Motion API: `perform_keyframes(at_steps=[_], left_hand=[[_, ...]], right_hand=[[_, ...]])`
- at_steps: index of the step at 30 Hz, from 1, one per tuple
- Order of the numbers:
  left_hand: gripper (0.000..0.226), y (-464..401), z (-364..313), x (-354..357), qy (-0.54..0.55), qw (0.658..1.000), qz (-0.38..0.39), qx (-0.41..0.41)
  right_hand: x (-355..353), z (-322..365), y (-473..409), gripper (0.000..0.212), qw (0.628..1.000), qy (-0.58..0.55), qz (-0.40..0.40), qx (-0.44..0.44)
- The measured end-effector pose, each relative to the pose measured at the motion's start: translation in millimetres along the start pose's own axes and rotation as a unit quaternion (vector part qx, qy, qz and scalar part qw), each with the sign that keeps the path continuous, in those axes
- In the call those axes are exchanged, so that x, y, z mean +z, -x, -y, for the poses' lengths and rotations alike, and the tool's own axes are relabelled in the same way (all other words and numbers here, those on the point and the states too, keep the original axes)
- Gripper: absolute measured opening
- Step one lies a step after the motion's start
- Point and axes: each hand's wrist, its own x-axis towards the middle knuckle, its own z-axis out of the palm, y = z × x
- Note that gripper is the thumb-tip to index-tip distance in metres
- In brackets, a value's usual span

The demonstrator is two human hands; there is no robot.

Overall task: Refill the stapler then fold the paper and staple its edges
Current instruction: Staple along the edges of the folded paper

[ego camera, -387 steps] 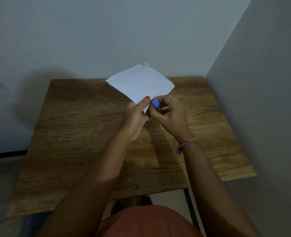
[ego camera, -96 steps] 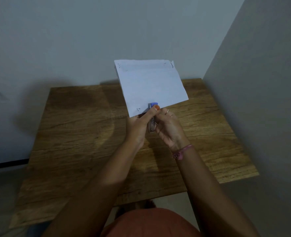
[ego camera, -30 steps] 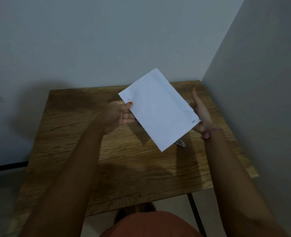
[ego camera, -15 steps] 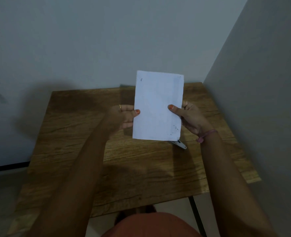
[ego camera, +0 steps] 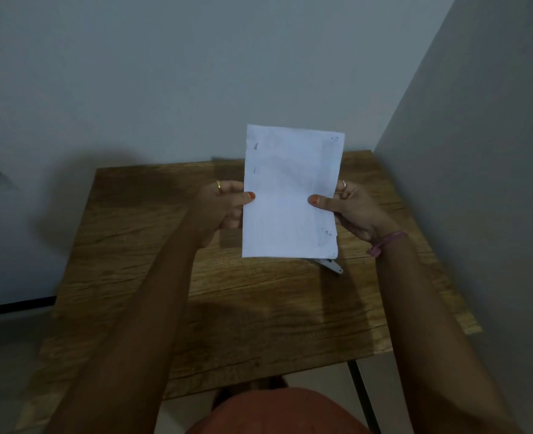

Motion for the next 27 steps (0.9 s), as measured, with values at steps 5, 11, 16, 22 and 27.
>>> perform_keyframes(at_steps=[5,11,16,22,27], left_hand=[[0.007,-2.4,0.4,1.3,0.025,0.999,0.025,-0.024],[0.018,0.0,-0.2,2.0,0.070,0.997,0.028,-0.013],[0.021,-1.1,-3.2,5.0,0.123,0.990,0.050,-0.053],[0.034,-1.7,-5.7,15.3,0.110,0.992,0.009,-0.059],[0.034,-2.1,-9.5,13.2,0.099,0.993,-0.007,-0.059]], right_hand=[[0.4,1.9,0.7,0.024,0.999,0.026,-0.009,-0.019],[1.6,7.2,6.8,0.040,0.991,0.123,-0.019,-0.054],[-0.5,14.4,12.1,0.031,0.977,0.186,-0.025,-0.105],[-3.6,16.7,10.3,0.044,0.977,0.176,-0.015,-0.122],[-15.8,12.1,7.8,0.043,0.992,0.105,0.050,-0.056]])
